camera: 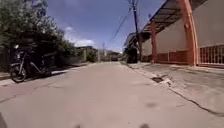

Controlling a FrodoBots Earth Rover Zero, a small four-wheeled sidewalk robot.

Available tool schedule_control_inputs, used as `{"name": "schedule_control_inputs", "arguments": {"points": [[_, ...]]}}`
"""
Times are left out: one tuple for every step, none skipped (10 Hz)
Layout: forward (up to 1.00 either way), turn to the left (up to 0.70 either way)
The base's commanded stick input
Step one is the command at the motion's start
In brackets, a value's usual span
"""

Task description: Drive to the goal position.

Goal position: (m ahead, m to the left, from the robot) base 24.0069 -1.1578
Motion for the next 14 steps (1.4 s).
{"name": "schedule_control_inputs", "arguments": {"points": [[1.0, 0.0], [1.0, 0.0], [1.0, 0.0], [1.0, 0.0], [1.0, 0.0], [1.0, 0.0], [1.0, 0.0], [1.0, -0.14], [1.0, -0.36], [1.0, -0.26], [1.0, -0.11], [1.0, 0.0], [1.0, 0.0], [1.0, 0.0]]}}
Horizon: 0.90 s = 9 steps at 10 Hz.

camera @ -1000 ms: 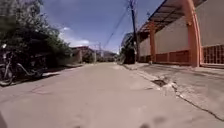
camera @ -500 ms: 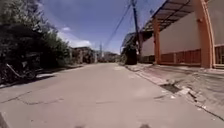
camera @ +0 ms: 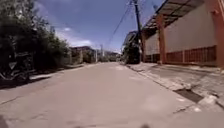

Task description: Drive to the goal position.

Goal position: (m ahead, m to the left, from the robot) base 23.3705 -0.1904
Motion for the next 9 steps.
{"name": "schedule_control_inputs", "arguments": {"points": [[1.0, 0.0], [1.0, 0.0], [1.0, 0.0], [1.0, 0.0], [1.0, 0.0], [1.0, 0.0], [1.0, 0.0], [1.0, 0.0], [1.0, 0.0]]}}
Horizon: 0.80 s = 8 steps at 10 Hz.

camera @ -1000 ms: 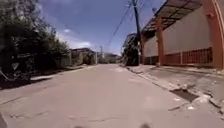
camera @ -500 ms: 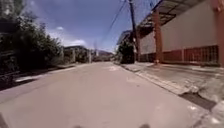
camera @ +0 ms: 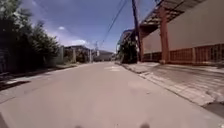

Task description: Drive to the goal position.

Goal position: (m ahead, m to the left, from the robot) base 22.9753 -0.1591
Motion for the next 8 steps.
{"name": "schedule_control_inputs", "arguments": {"points": [[1.0, 0.0], [1.0, 0.0], [1.0, 0.0], [1.0, 0.0], [1.0, 0.0], [1.0, 0.0], [1.0, 0.0], [1.0, 0.0]]}}
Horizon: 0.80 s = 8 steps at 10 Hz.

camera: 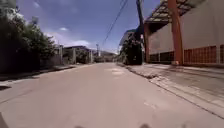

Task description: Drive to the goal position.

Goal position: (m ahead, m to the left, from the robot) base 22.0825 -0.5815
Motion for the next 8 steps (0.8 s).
{"name": "schedule_control_inputs", "arguments": {"points": [[1.0, 0.0], [1.0, 0.0], [1.0, 0.0], [1.0, 0.0], [1.0, 0.0], [1.0, 0.0], [1.0, 0.0], [1.0, 0.0]]}}
